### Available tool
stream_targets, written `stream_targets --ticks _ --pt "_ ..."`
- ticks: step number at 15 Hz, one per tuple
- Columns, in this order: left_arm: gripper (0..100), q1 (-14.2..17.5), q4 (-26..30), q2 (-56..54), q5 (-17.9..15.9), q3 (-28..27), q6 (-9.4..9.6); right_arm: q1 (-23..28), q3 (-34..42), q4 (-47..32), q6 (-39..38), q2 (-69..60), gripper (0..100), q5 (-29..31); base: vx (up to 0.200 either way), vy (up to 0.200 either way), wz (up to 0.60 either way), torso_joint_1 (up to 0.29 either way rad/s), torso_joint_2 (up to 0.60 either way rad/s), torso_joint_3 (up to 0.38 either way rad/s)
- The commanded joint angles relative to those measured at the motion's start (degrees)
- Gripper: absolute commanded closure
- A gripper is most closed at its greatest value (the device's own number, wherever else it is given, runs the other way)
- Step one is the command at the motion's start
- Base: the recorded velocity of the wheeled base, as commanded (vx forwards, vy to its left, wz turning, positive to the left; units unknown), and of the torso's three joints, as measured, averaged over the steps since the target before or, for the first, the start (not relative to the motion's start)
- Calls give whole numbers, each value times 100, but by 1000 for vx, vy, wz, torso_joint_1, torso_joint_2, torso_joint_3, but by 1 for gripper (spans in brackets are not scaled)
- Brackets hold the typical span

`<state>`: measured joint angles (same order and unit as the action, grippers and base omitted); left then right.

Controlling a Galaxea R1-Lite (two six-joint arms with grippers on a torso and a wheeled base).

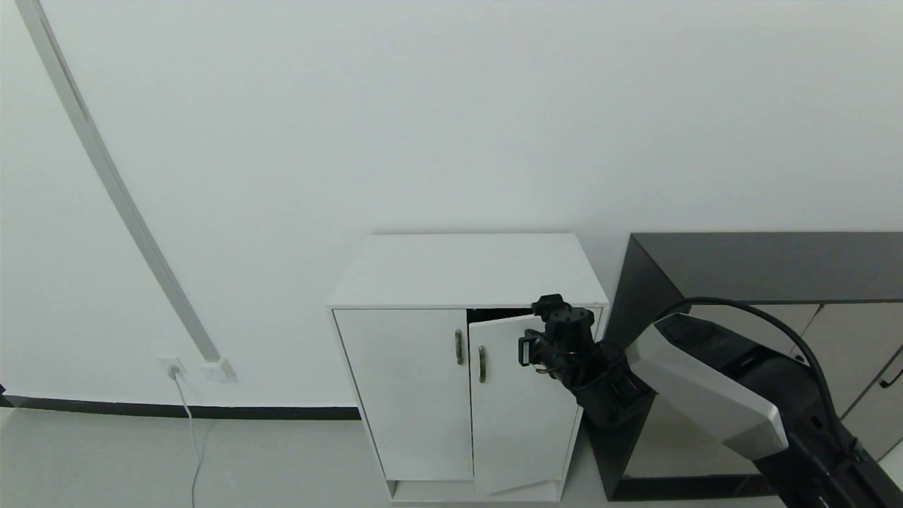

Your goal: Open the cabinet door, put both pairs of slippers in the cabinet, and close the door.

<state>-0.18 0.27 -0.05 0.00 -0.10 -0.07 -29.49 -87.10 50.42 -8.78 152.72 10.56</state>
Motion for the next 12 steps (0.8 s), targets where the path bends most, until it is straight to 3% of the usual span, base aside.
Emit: stream_targets --ticks 1,12 --pt "100 1 0 5 0 1 -1 -4 -114 -23 -1 65 100 -1 0 0 0 0 0 0" --pt "100 1 0 5 0 1 -1 75 -668 -410 -1 188 100 8 0 0 0 0 0 0"
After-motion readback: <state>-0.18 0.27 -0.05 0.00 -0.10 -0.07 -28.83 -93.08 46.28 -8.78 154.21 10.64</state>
